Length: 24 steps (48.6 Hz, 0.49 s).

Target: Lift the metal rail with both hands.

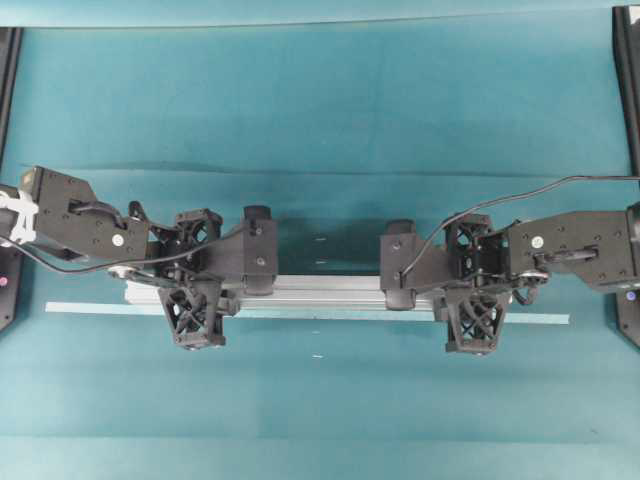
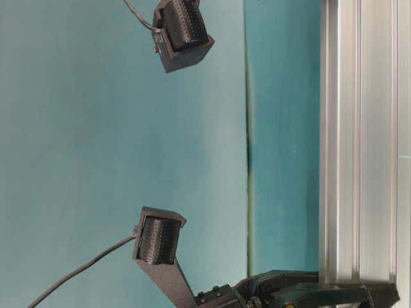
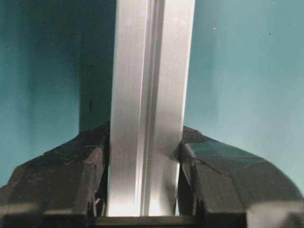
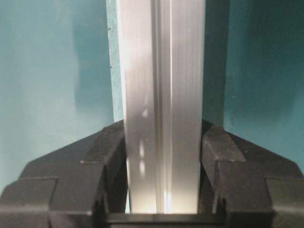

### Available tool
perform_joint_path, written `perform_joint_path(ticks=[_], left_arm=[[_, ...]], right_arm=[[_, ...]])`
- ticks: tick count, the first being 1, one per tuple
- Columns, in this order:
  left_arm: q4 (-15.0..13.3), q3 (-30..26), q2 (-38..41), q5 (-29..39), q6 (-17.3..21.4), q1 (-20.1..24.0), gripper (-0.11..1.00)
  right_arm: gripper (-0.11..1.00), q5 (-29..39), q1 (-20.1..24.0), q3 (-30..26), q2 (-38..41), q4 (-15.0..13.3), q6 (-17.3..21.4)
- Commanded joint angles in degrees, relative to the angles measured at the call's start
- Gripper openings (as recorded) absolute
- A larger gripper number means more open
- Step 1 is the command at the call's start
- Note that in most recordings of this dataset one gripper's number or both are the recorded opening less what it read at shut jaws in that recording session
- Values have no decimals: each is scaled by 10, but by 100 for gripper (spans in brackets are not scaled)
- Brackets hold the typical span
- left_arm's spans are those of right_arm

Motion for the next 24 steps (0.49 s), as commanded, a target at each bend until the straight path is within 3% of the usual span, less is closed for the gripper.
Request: perform_joint_path(ticks=[1, 20, 24], left_arm=[[-2, -4, 0, -10, 2, 7, 29], [-2, -4, 0, -10, 11, 6, 29], [-2, -3, 0, -10, 10, 6, 29]], right_arm=[[37, -20, -2, -1, 14, 1, 4], [37, -27, 0, -1, 14, 25, 4], [45, -26, 3, -1, 14, 29, 4]])
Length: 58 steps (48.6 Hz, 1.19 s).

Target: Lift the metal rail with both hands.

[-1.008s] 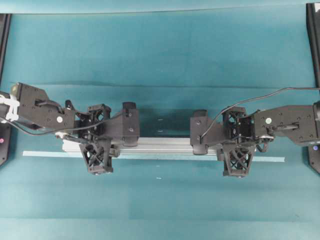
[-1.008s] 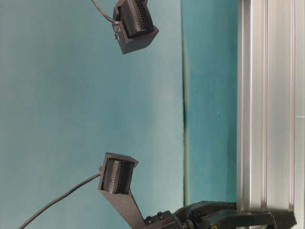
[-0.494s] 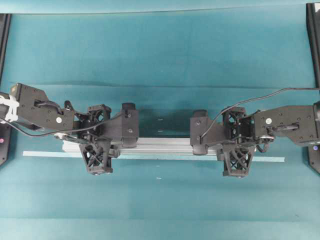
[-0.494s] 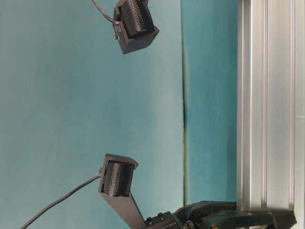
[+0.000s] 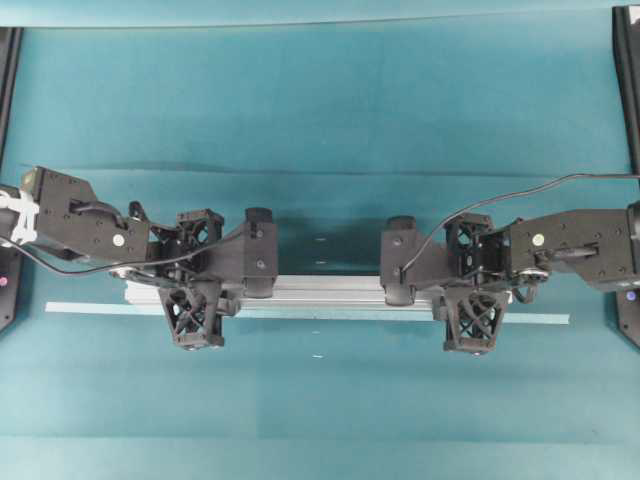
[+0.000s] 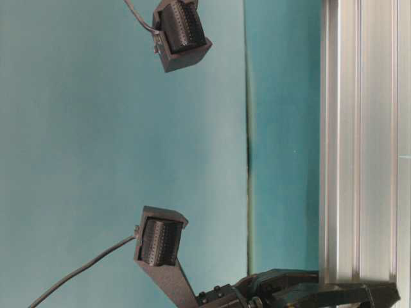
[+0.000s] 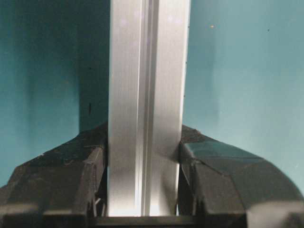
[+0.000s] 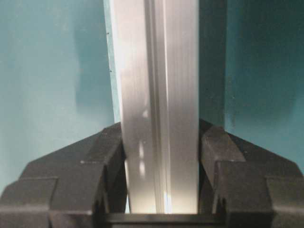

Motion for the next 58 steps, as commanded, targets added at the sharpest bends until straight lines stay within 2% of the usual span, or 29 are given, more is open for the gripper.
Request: perform_joint_path(ticks=[1, 4, 6, 14, 18, 29, 42, 58], left_arm=[[-2, -4, -1, -8, -3, 6, 29], [-1, -4, -3, -9, -3, 6, 29], [-2, -3, -1, -10, -3, 6, 33], [-1, -1, -4, -10, -2, 4, 79], [-1, -1, -4, -11, 0, 2, 92], [-2, 3, -9, -20, 2, 1, 94], [-1, 1, -62, -9, 32, 2, 94], [-2, 12, -192, 16, 52, 2, 94]], right_arm=[[49, -14, 5, -4, 13, 10, 2], [61, -13, 8, -4, 13, 16, 2], [67, -13, 10, -4, 13, 19, 1], [73, -14, 14, -5, 13, 39, -1], [75, -14, 14, -6, 13, 47, -1], [99, -23, 14, -9, 10, 47, 2], [99, -20, -8, -12, -26, 47, 3], [99, -40, -46, -19, -155, 34, -1]])
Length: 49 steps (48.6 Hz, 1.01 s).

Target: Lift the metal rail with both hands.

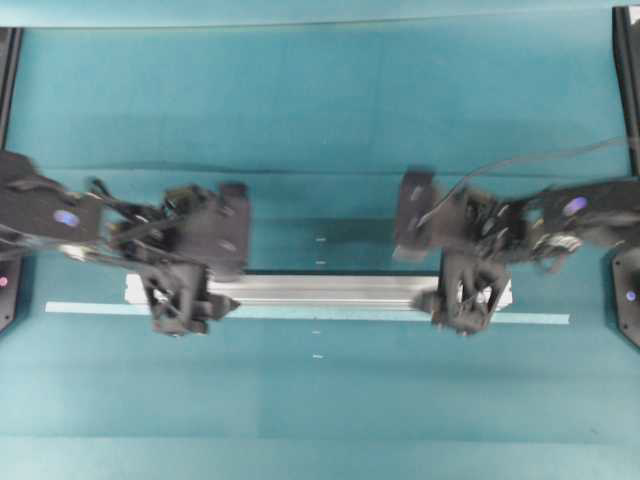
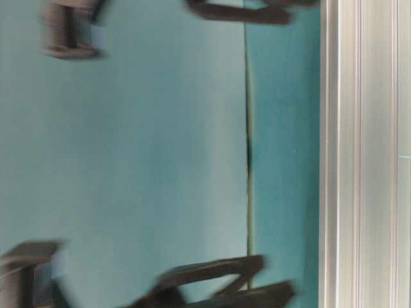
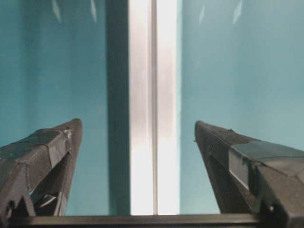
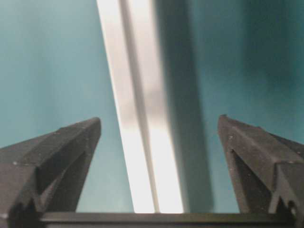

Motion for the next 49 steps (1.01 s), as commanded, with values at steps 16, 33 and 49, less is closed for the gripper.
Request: perform_joint_path(ticks=[16, 33, 49], left_arm=[[1, 37, -158, -7, 5, -1, 94], [1, 87, -281, -54, 3, 2, 94], [1, 103, -352, -57, -1, 9, 93]], right_arm=[[99, -52, -10, 12, -126, -25, -7], [99, -127, -13, 62, -227, -25, -4], [99, -136, -22, 89, -321, -25, -1]])
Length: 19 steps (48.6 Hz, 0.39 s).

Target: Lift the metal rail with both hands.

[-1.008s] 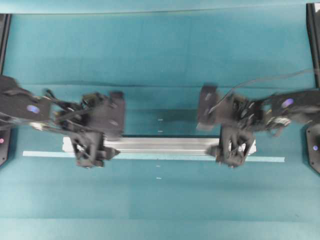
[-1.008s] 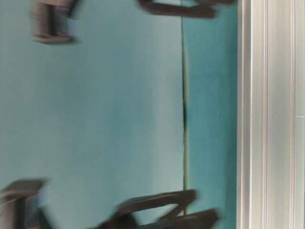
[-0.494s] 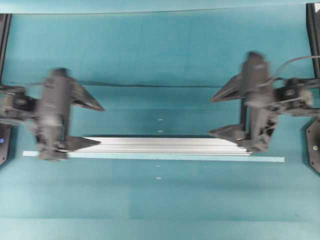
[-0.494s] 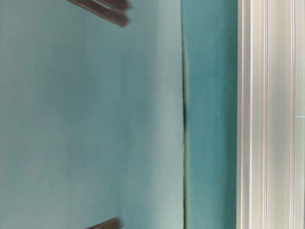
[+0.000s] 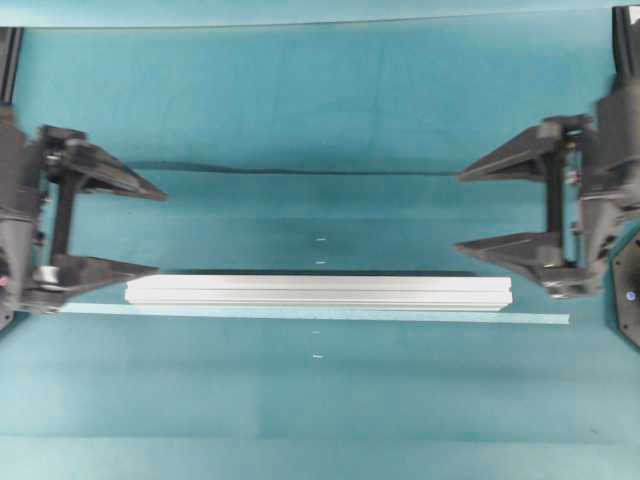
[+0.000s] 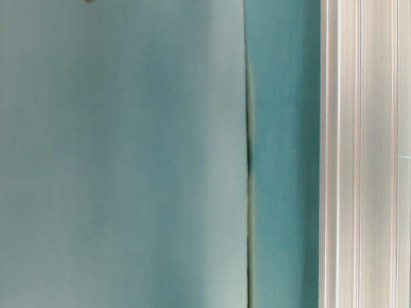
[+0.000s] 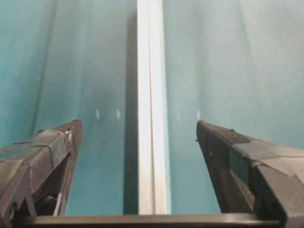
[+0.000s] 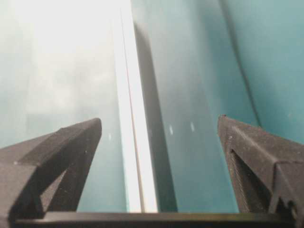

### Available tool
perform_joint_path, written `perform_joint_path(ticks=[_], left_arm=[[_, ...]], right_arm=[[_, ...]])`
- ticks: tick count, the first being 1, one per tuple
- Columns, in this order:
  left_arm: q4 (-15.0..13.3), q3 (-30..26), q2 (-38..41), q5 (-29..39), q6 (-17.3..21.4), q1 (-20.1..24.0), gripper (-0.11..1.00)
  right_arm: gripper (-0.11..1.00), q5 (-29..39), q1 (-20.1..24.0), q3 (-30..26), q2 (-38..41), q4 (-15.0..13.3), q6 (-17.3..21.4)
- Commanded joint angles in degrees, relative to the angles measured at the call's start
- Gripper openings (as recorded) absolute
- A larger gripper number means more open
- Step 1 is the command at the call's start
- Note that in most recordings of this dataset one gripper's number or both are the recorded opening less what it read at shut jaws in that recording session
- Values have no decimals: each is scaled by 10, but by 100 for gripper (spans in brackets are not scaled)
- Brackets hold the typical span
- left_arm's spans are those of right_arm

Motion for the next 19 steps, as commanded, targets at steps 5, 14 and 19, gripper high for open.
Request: perform_joint_path(ticks=[5, 14, 19], left_arm=[[0, -1, -27, -7, -1, 11, 93], [0, 1, -60, -13, -4, 15, 93], [0, 3, -76, -22, -4, 16, 93]], right_arm=[[99, -6, -8, 1, -40, -2, 1], [99, -6, -12, 7, -71, -1, 1], [99, -4, -11, 12, -85, -1, 6]])
